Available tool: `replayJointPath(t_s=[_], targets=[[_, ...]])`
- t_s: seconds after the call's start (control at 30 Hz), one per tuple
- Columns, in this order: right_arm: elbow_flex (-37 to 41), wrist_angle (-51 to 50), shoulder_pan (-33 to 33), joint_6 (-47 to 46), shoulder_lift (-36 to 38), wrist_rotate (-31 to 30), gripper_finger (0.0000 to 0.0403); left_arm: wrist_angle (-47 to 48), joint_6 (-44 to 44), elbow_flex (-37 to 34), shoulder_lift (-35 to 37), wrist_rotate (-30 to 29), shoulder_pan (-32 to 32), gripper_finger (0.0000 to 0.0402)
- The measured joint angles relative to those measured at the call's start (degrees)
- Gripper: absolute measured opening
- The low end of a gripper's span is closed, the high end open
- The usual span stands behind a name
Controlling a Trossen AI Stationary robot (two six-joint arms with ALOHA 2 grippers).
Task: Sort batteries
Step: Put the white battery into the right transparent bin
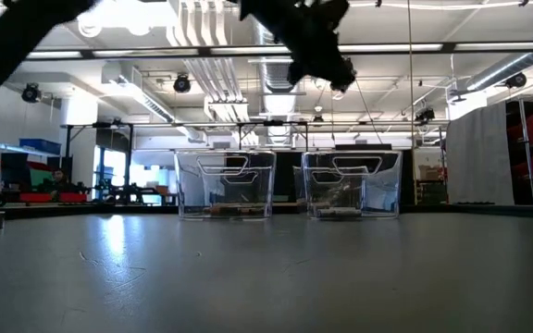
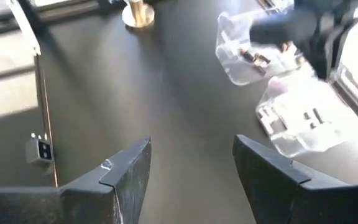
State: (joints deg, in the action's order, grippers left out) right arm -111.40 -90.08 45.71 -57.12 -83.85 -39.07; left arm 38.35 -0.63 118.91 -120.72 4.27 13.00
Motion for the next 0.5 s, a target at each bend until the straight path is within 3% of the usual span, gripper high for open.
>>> replayJointPath(t_s=[0.17,0.4,0.5], targets=[[2.12,0.0,0.02,-0.33,5.4,-0.44,0.0219,9.59,-2.64,16.26,-12.26,-0.3,3.03,0.0008],[4.98,-0.03,0.0,-3.07,8.0,-0.57,0.0219,6.04,-1.03,5.92,-14.03,-0.21,6.67,0.0008],[6.25,0.04,-0.7,-3.29,8.63,-4.3,0.0219,5.41,-2.8,4.64,-14.8,-0.21,7.76,0.0008]])
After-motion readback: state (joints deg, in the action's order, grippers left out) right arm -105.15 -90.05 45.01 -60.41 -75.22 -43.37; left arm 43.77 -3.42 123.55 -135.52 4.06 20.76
